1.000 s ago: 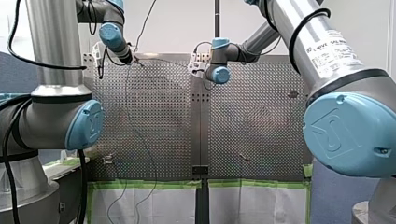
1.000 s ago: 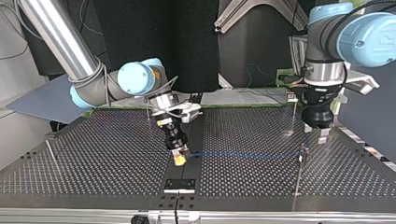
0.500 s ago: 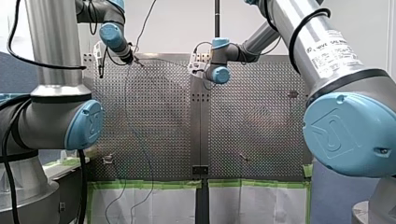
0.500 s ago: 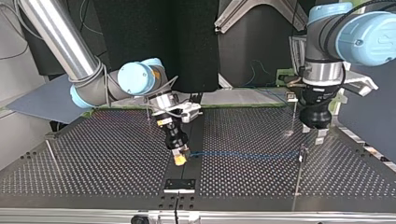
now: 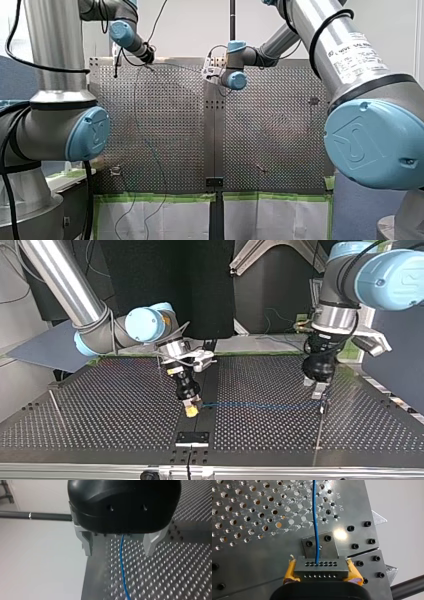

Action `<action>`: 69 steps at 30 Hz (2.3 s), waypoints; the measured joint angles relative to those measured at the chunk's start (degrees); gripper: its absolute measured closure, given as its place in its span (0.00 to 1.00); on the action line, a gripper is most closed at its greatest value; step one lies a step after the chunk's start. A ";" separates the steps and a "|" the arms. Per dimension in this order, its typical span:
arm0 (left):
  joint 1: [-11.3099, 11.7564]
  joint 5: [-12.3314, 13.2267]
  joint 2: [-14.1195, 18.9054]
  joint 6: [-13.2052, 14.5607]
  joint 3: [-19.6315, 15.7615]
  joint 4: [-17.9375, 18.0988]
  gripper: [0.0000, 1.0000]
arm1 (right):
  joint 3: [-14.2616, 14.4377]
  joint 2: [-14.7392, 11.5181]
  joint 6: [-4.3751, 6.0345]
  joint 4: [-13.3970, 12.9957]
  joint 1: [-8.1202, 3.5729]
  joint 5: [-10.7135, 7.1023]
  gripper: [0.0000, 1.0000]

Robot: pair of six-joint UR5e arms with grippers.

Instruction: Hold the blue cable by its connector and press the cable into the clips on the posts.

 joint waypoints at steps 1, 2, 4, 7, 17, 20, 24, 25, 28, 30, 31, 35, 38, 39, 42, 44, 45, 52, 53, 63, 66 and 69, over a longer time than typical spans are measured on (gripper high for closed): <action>-0.26 0.04 -0.20 0.04 0.06 0.16 0.00 | 0.00 0.01 0.00 0.00 -0.03 0.00 1.00; -0.58 -0.04 -0.51 0.07 0.19 0.37 0.00 | 0.00 0.01 0.01 0.00 -0.07 0.00 1.00; -1.03 -0.47 -1.06 0.14 0.50 0.60 0.00 | 0.00 0.02 0.02 0.00 -0.10 0.01 1.00; -1.62 -1.29 -2.15 0.40 1.13 0.84 0.00 | 0.00 0.03 0.03 0.00 -0.13 0.01 1.00; -2.86 -5.34 -6.01 1.08 3.26 3.40 0.00 | 0.00 0.04 -0.05 0.00 -0.18 0.01 1.00; -2.98 -6.26 -7.14 1.20 3.34 3.99 0.00 | 0.01 0.07 -0.06 0.00 -0.18 0.01 1.00; -3.17 -7.79 -8.35 1.72 3.64 4.87 0.00 | 0.00 0.08 -0.06 0.00 -0.19 0.01 1.00; -3.21 -8.09 -8.51 1.76 3.76 5.11 0.00 | 0.00 0.08 -0.06 0.00 -0.19 0.00 1.00; -3.29 -9.00 -8.78 1.69 4.28 5.97 0.00 | 0.00 0.11 -0.06 0.00 -0.18 0.00 1.00; -3.33 -9.55 -8.93 1.59 4.83 6.32 0.00 | -0.01 0.12 -0.07 0.00 -0.18 0.00 1.00; -3.37 -9.69 -9.05 1.56 5.11 6.38 0.00 | 0.00 0.13 -0.09 0.00 -0.18 0.01 1.00; -3.68 -9.99 -10.26 1.54 6.21 6.40 0.00 | 0.00 0.15 -0.13 0.00 -0.19 0.01 1.00; -3.95 -10.08 -11.26 1.52 6.83 6.53 0.00 | 0.00 0.21 -0.14 0.00 -0.19 0.00 1.00; -4.02 -10.13 -11.60 1.48 7.11 6.56 0.00 | 0.00 0.23 -0.14 0.00 -0.19 0.00 1.00; -4.15 -10.68 -12.73 1.35 8.41 6.45 0.00 | 0.00 0.25 -0.14 0.00 -0.19 0.01 1.00; -4.19 -11.11 -13.15 1.23 9.55 6.34 0.00 | 0.01 0.30 -0.14 0.00 -0.19 0.00 1.00; -4.21 -11.23 -13.26 1.14 10.01 6.31 0.00 | 0.01 0.32 -0.14 0.00 -0.19 0.01 1.00; -4.24 -11.40 -13.47 0.49 11.58 6.21 0.00 | 0.00 0.39 -0.15 -0.08 -0.19 0.00 1.00; -4.25 -11.40 -13.48 0.45 11.61 6.17 0.00 | 0.01 0.40 -0.14 -0.08 -0.18 0.01 1.00; -4.25 -11.38 -13.60 0.44 11.63 5.10 0.00 | 0.01 0.57 -0.14 -0.09 -0.19 0.01 1.00; -4.31 -11.31 -14.30 0.54 11.66 5.05 0.00 | 0.00 0.60 -0.10 -0.08 -0.19 0.00 1.00; -4.39 -11.42 -15.13 0.62 11.65 5.10 0.00 | 0.00 0.62 -0.09 -0.08 -0.19 0.01 1.00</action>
